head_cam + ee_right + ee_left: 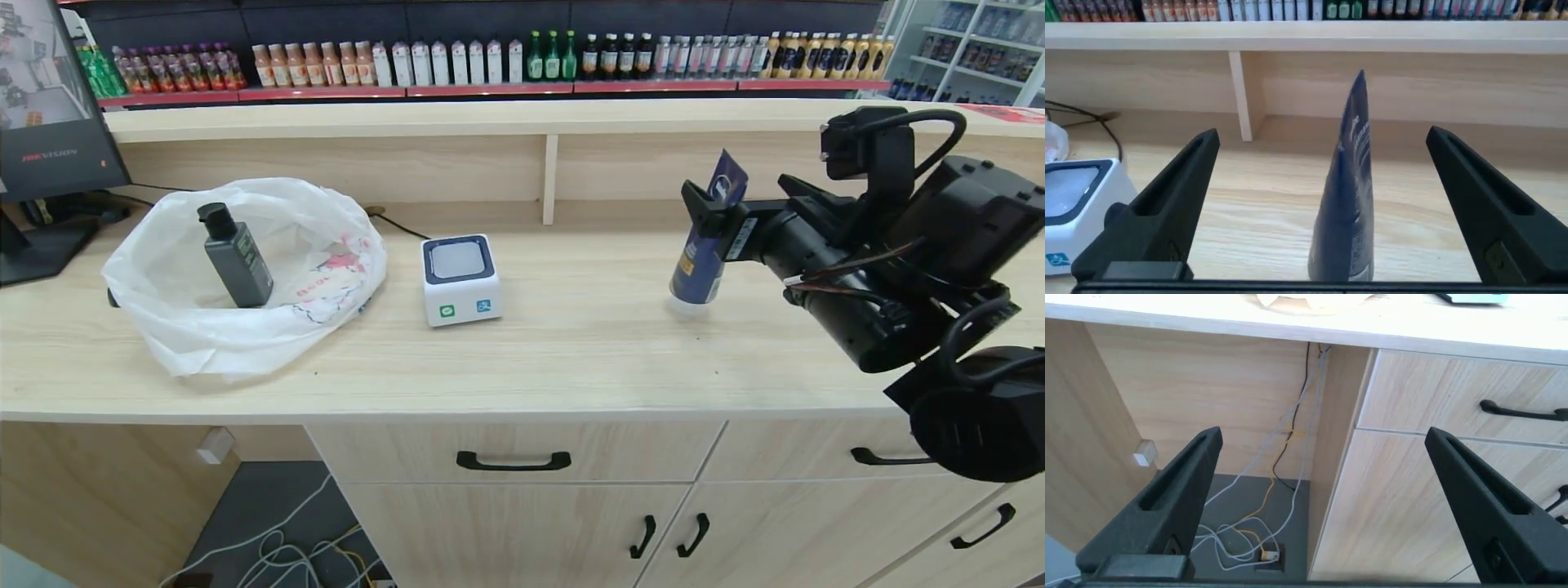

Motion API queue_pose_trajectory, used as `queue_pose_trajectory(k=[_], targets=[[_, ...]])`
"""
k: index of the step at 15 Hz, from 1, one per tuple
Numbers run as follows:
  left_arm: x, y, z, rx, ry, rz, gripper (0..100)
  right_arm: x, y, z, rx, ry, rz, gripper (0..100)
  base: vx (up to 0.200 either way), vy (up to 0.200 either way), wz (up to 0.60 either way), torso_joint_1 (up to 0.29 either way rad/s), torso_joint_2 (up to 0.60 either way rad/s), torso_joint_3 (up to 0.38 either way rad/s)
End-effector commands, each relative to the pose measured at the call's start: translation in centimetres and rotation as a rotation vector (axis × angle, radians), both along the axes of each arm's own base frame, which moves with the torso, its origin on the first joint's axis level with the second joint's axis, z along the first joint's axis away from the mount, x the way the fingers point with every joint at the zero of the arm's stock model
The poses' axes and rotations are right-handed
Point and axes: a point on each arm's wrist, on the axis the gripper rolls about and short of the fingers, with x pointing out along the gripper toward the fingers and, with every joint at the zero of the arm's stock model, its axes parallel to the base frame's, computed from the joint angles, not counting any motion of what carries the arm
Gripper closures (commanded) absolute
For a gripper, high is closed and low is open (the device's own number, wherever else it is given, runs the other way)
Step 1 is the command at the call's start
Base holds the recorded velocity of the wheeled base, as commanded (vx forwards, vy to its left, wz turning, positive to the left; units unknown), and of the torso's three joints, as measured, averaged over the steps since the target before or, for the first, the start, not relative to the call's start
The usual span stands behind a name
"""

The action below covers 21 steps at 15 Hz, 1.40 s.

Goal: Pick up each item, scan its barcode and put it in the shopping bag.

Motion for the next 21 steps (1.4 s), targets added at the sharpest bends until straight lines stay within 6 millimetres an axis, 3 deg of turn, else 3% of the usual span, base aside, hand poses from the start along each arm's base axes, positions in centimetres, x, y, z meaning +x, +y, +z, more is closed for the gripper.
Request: queue_pose_trajectory(k=[1,5,21], targets=[[0.0,0.0,0.0,0.0,-0.001,0.001,0,0.6,-0.2,0.0,0.002,0.007,-0.011,0,0.0,0.0,0.0,0.0,0.0,0.0],[0.0,0.0,0.0,0.0,-0.001,0.001,0,3.6,-1.3,-1.4,-0.013,0.055,-0.073,0,0.0,0.0,0.0,0.0,0.0,0.0],[0.0,0.0,0.0,0.0,-0.001,0.001,0,5.9,-0.9,-5.2,0.042,0.15,-0.065,0,0.0,0.0,0.0,0.0,0.0,0.0]])
